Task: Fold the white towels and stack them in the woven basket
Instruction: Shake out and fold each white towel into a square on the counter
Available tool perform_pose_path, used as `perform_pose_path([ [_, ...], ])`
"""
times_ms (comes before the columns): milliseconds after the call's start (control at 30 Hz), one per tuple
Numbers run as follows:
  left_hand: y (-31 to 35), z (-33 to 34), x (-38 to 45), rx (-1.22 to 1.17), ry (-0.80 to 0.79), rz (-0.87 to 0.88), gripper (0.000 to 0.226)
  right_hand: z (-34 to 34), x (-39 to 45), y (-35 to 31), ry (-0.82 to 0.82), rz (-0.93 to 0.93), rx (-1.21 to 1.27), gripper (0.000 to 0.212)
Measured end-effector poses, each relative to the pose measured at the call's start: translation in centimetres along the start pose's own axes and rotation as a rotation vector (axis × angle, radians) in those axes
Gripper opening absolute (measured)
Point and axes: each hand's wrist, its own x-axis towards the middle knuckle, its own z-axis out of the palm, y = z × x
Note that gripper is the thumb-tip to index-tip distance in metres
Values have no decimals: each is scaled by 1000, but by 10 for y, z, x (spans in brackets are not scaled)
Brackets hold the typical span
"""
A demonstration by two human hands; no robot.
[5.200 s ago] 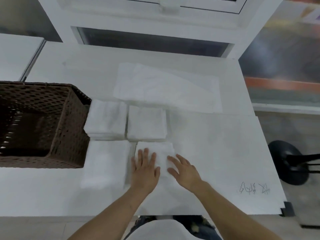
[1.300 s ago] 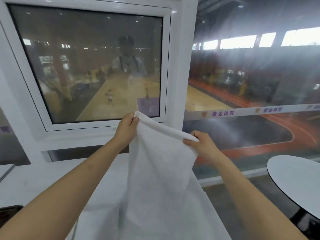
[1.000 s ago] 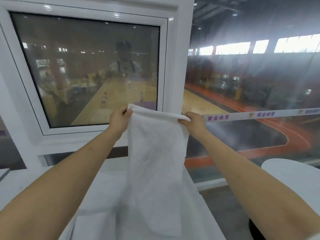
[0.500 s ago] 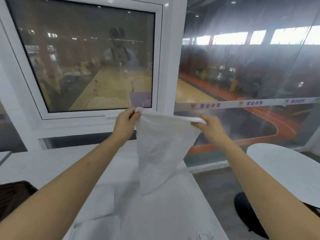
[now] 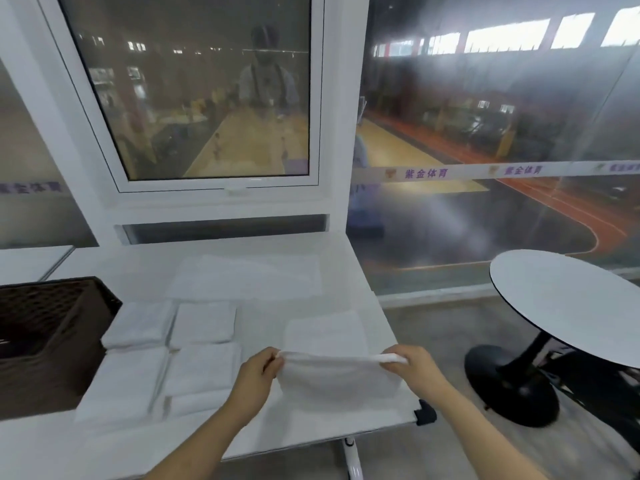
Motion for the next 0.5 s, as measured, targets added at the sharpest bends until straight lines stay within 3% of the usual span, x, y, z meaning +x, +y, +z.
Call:
perform_pose_path([
  [167,-24,31,-40,-35,43,-76,33,13,-37,28,10,2,-21,29],
  [367,-17,48,-47,-101,99,-124,48,18,-39,39,47,65,-2,16],
  [500,-14,51,-26,-123,138,-168,39,20,-19,39,96,90,37,5],
])
